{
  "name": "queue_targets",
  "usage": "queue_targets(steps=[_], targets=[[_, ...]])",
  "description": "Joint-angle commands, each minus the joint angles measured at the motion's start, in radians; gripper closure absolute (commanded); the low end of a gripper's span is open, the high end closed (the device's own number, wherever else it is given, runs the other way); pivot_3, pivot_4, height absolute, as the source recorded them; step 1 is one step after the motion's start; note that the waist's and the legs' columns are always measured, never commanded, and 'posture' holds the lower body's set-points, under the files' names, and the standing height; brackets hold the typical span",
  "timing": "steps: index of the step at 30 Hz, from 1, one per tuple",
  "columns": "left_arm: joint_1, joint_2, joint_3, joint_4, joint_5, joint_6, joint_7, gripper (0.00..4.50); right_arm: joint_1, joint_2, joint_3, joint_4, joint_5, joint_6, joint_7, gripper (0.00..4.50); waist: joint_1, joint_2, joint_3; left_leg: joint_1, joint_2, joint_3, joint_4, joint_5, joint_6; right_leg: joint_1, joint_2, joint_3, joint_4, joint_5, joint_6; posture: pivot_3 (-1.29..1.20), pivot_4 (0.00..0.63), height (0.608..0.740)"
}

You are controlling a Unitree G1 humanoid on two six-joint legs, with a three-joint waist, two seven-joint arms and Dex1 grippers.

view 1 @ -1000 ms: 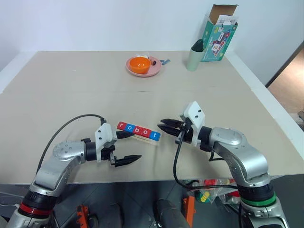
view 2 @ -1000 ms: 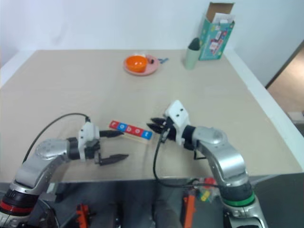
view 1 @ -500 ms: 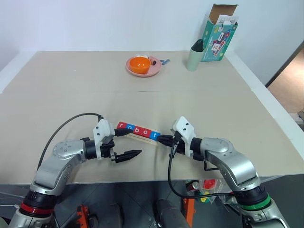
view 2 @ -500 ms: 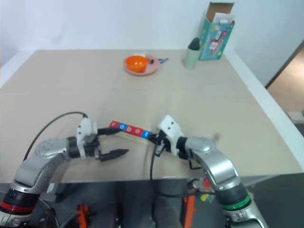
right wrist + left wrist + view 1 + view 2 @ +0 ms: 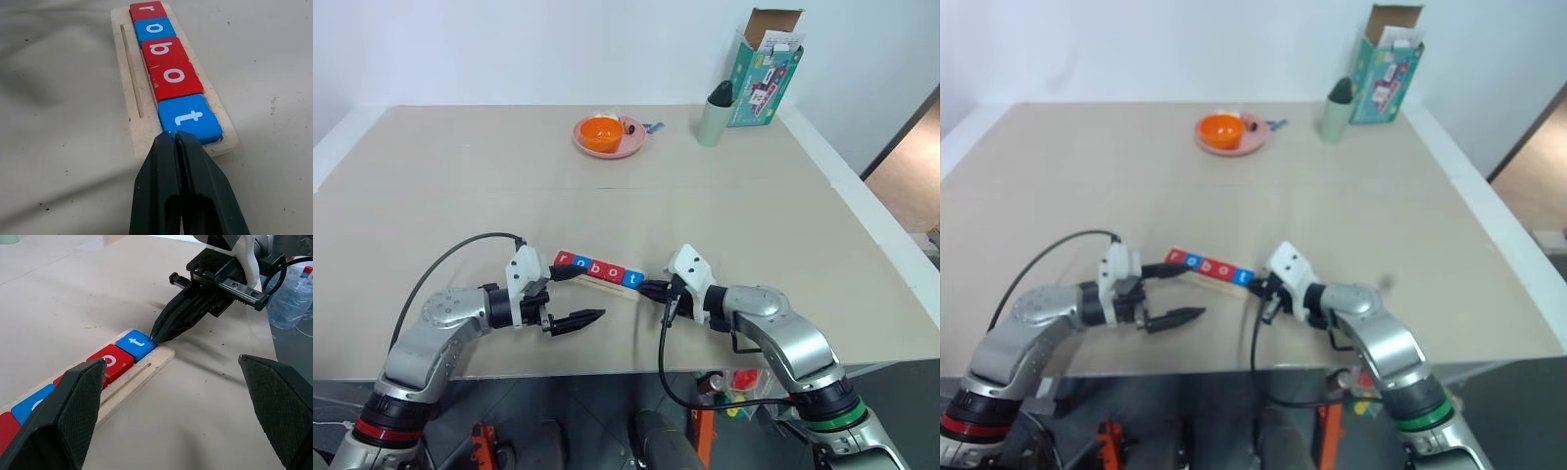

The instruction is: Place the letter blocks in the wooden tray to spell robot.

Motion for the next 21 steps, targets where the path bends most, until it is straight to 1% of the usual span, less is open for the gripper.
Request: queue_targets(steps=[1, 4, 8, 11, 14, 15, 19, 21], targets=[[-0.003, 0.003, 0.029, -0.032, 0.006, -0.021, 0.021, 0.0, -0.04, 0.016, -0.051, -0.038, 0.031, 0.011, -0.016, 4.45, 0.0, 0.0, 0.0, 0.0, 0.0, 0.0, 0.0, 0.0, 0.0, 0.0, 0.0, 0.0, 0.0, 0.0, 0.0, 0.0, 0.15, 0.74], [-0.006, 0.002, 0.062, -0.026, -0.008, -0.012, 0.047, 0.0, -0.073, 0.038, -0.148, -0.051, 0.109, 0.061, -0.037, 3.63, 0.0, 0.0, 0.0, 0.0, 0.0, 0.0, 0.0, 0.0, 0.0, 0.0, 0.0, 0.0, 0.0, 0.0, 0.0, 0.0, 0.15, 0.74], [0.002, 0.009, 0.109, -0.015, -0.022, -0.005, 0.061, 0.0, -0.094, 0.023, -0.252, -0.026, 0.156, 0.044, -0.042, 2.21, 0.001, 0.0, 0.0, 0.0, 0.0, 0.0, 0.0, 0.0, 0.0, 0.001, 0.0, 0.0, 0.0, 0.0, 0.0, 0.0, 0.15, 0.74], [0.005, 0.004, 0.148, 0.013, -0.033, -0.002, 0.076, 0.0, -0.077, -0.007, -0.297, 0.015, 0.162, 0.006, -0.021, 1.18, 0.001, 0.0, 0.0, 0.0, 0.0, 0.0, 0.0, 0.0, 0.0, 0.001, 0.0, 0.0, -0.001, 0.0, 0.001, 0.0, 0.15, 0.74], [0.018, 0.009, 0.174, 0.052, -0.008, -0.027, 0.092, 0.0, -0.051, -0.044, -0.322, 0.049, 0.165, -0.029, 0.01, 0.15, 0.001, 0.0, 0.0, 0.0, 0.0, 0.0, -0.001, 0.0, 0.0, 0.0, 0.0, 0.0, -0.001, 0.0, 0.001, 0.0, 0.15, 0.74], [0.022, 0.011, 0.179, 0.065, 0.01, -0.041, 0.103, 0.0, -0.044, -0.055, -0.327, 0.062, 0.161, -0.044, 0.018, 0.02, 0.001, 0.0, 0.0, 0.0, 0.0, 0.0, -0.001, 0.0, 0.0, 0.0, 0.0, 0.0, -0.001, 0.0, 0.001, 0.0, 0.15, 0.74], [0.028, 0.047, 0.213, 0.112, 0.044, -0.041, 0.128, 0.0, -0.02, -0.093, -0.357, 0.118, 0.166, -0.115, 0.056, 0.02, 0.0, 0.0, 0.0, 0.0, 0.0, 0.0, -0.001, 0.0, 0.0, 0.0, 0.0, 0.0, -0.001, 0.0, 0.001, 0.0, 0.15, 0.74], [0.03, 0.071, 0.232, 0.13, 0.068, -0.076, 0.131, 0.0, -0.01, -0.101, -0.368, 0.134, 0.154, -0.157, 0.057, 0.02, 0.0, 0.0, 0.0, 0.0, 0.0, 0.0, -0.001, 0.0, 0.0, 0.0, 0.0, 0.0, -0.001, 0.0, 0.001, 0.0, 0.15, 0.74]])
